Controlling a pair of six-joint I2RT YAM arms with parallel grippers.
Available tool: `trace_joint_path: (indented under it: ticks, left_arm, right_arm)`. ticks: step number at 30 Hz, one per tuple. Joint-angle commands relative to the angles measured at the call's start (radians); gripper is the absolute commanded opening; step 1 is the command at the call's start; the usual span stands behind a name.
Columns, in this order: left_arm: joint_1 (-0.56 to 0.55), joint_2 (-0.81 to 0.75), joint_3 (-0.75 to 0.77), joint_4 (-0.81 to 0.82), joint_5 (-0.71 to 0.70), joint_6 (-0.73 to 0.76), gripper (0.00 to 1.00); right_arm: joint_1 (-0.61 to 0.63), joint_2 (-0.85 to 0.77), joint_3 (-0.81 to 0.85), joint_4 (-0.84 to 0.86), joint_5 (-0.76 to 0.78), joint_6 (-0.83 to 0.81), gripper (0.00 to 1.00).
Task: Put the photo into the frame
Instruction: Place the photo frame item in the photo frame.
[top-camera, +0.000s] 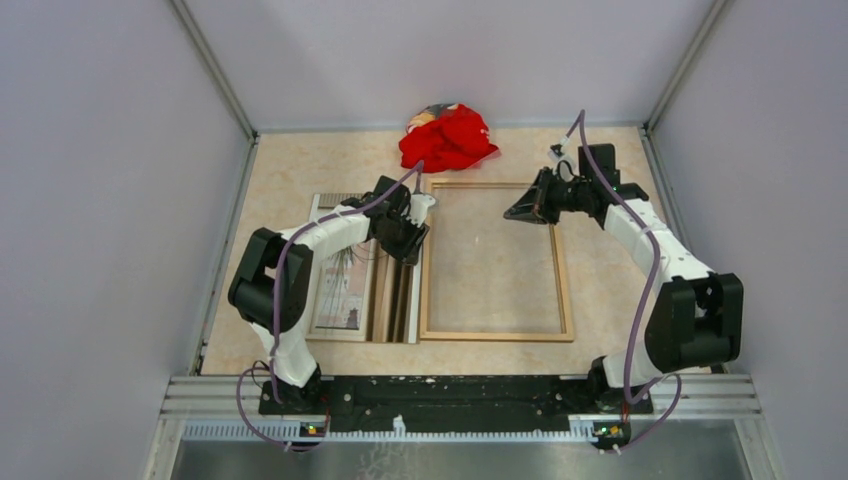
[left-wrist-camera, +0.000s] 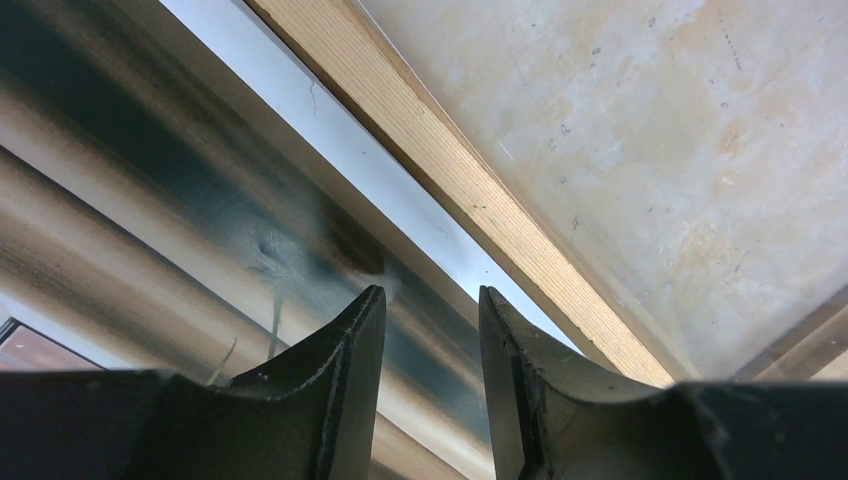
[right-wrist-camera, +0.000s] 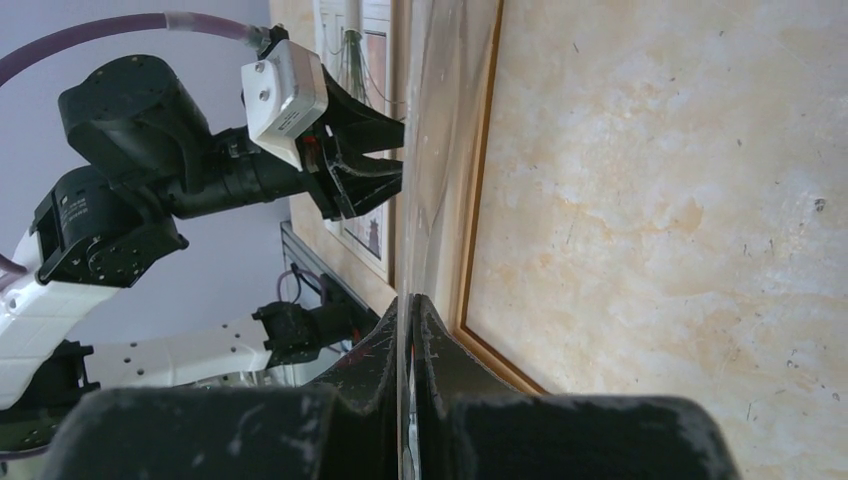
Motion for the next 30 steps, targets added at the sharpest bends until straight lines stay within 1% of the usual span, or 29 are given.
trace_joint_path:
  ticks: [1, 15, 24, 30]
  left_arm:
    - [0.003, -0.027, 0.009, 0.023, 0.026, -0.004, 0.46]
    - [0.002, -0.009, 0.027, 0.011, 0.019, 0.002, 0.46]
    - [0.001, 0.011, 0.025, 0.016, 0.020, 0.003, 0.45]
    - [0.001, 0.015, 0.024, 0.020, 0.029, 0.000, 0.41]
  right_arm:
    - [0.006, 0.019, 0.002, 0.021, -0.026, -0.027, 0.00]
    - [-0.017, 0.075, 0.035, -0.024, -0.046, -0.107, 0.00]
    - [-0.019, 0.070, 0.001, 0.010, -0.054, -0.082, 0.00]
    - [-0.020, 0.057, -0.040, 0.030, -0.031, -0.060, 0.00]
